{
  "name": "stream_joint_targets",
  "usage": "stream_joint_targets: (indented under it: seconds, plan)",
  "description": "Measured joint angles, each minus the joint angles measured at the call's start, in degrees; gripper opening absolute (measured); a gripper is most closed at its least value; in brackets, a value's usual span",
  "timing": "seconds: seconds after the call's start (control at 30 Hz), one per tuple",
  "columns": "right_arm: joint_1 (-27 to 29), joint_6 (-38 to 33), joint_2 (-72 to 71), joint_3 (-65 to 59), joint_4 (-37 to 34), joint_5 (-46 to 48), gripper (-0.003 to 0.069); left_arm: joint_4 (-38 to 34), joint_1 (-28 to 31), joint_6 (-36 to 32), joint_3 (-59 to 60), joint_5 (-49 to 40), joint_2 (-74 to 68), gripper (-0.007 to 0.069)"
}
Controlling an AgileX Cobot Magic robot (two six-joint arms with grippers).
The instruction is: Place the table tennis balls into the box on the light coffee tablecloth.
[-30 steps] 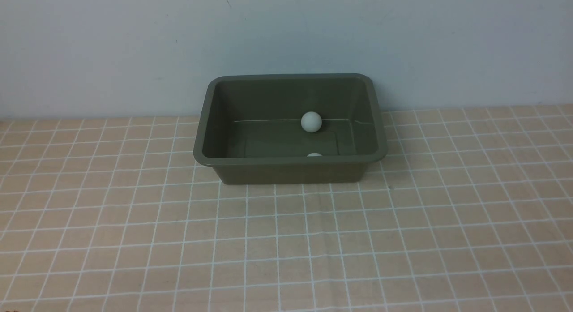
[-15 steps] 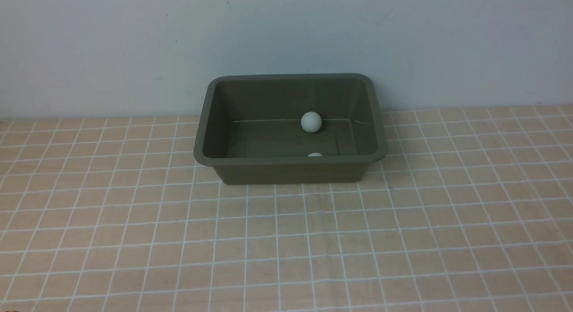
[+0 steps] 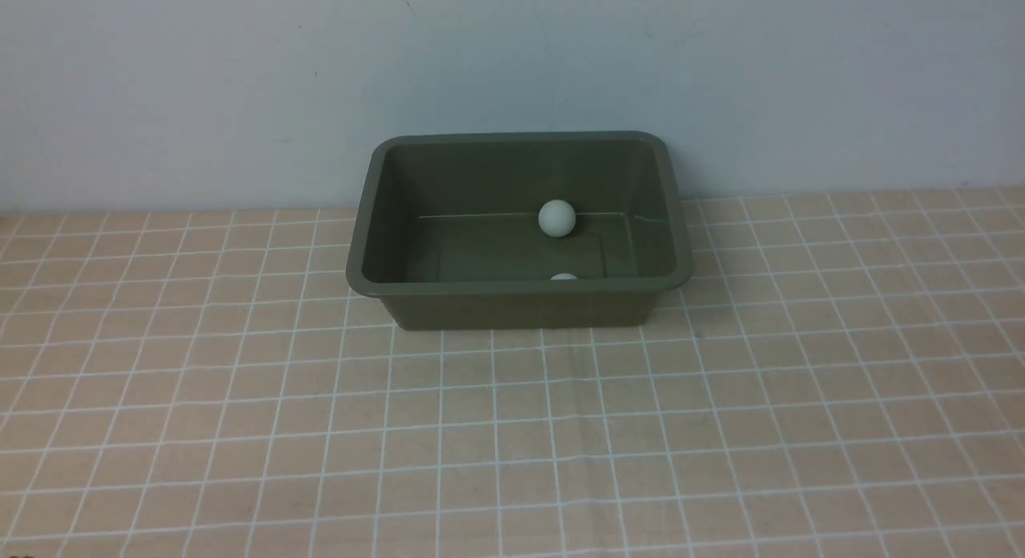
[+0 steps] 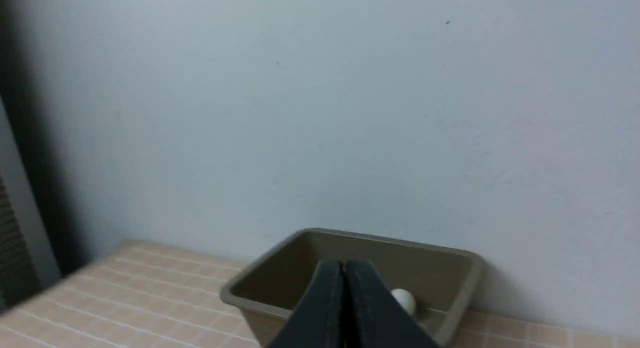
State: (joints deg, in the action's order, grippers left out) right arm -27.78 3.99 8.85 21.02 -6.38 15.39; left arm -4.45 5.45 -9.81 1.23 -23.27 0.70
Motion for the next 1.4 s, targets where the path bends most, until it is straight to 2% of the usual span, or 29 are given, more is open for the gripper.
stream_joint_targets:
  seconds: [0.07, 0.13, 0.3, 0.43, 1.07, 1.4]
  plan:
    - [0.0, 0.1, -1.5, 0.0, -4.4, -0.2, -0.0017, 0.0, 0.0, 0.0, 0.0, 0.0, 0.0, -0.0069]
    - [0.0, 0.1, -2.8, 0.0, -4.0, -0.3, -0.0017, 0.0, 0.0, 0.0, 0.0, 0.0, 0.0, -0.0069]
    - [0.0, 0.2, -6.4, -1.6, 4.1, -1.3, -0.0017, 0.0, 0.0, 0.0, 0.0, 0.0, 0.0, -0.0069]
    - [0.0, 0.2, -9.5, -6.6, 7.8, -1.8, -0.0017, 0.0, 0.0, 0.0, 0.0, 0.0, 0.0, -0.0069]
    - [0.0, 0.2, -9.5, -22.2, 8.4, 2.1, -0.0018, 0.0, 0.0, 0.0, 0.0, 0.0, 0.0, -0.0069]
    - [0.0, 0.2, -9.5, -22.7, 8.4, 5.2, -0.0018, 0.0, 0.0, 0.0, 0.0, 0.0, 0.0, -0.0069]
